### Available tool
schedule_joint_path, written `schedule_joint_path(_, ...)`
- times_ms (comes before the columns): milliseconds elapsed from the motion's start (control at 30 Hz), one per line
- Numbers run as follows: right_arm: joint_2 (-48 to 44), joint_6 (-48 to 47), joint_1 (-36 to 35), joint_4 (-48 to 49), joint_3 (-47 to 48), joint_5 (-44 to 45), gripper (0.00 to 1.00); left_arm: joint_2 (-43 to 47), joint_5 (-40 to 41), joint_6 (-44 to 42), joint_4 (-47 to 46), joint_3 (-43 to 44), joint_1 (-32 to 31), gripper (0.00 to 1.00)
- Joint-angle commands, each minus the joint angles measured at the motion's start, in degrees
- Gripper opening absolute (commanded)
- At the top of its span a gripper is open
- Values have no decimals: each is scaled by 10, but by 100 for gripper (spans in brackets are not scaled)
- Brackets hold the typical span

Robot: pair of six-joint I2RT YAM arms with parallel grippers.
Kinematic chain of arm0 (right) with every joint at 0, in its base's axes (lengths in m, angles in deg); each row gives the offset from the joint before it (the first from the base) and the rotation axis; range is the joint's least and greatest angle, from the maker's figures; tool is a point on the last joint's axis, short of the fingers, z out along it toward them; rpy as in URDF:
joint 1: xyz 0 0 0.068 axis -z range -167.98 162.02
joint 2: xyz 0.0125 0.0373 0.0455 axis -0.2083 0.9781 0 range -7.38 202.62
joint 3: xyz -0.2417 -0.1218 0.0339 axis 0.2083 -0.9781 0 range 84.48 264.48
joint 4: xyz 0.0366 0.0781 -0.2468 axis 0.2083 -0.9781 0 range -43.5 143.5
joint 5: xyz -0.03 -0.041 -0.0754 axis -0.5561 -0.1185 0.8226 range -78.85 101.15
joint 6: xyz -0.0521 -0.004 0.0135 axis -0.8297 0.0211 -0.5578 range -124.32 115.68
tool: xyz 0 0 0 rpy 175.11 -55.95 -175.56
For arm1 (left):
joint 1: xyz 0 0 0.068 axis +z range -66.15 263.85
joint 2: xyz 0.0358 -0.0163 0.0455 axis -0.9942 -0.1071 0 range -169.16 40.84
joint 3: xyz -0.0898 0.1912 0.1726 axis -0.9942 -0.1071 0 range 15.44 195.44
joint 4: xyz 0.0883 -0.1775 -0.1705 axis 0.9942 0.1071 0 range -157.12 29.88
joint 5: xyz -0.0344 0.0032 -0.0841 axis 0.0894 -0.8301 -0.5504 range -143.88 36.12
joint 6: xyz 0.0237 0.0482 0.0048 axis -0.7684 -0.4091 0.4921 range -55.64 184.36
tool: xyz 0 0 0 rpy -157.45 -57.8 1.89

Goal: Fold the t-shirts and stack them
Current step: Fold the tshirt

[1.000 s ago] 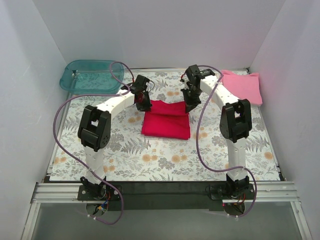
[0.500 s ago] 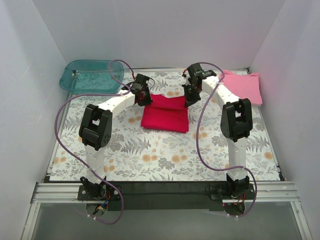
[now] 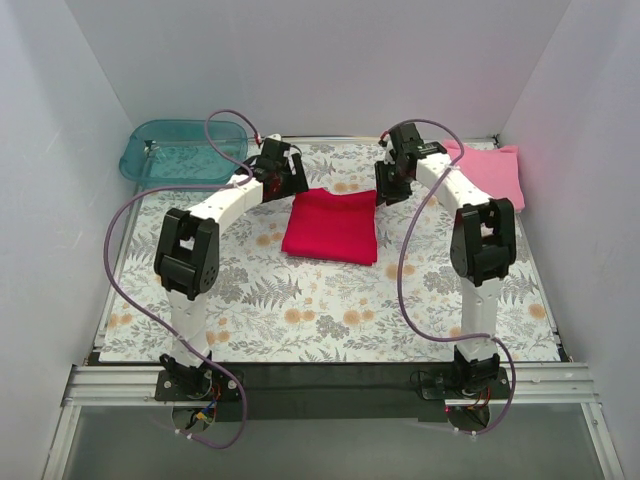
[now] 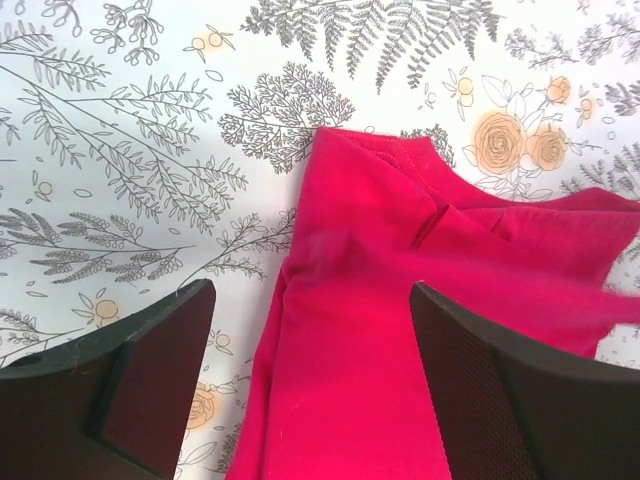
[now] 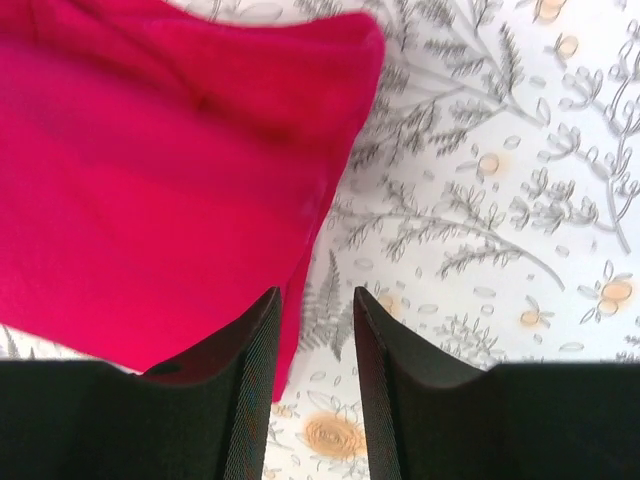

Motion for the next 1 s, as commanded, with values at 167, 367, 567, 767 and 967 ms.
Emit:
schedule_joint_path(167, -171, -73, -4, 177, -188, -104, 40, 157, -48, -25, -47, -132, -2, 66)
schedule_joint_path(367, -106, -93, -4, 184, -154, -221, 40, 107, -135, -74, -106, -117, -3, 56)
schedule_joint_path(567, 6, -79, 8, 200, -63, -269, 40, -20, -140, -73, -123, -8, 0, 41)
schedule_joint_path(767, 101, 19, 56, 272, -20, -333, 39, -144, -157, -30, -129, 79, 27, 33)
schedule_joint_path(967, 155, 164, 100, 410, -55, -398, 39, -202, -191, 15, -132, 61, 53, 32)
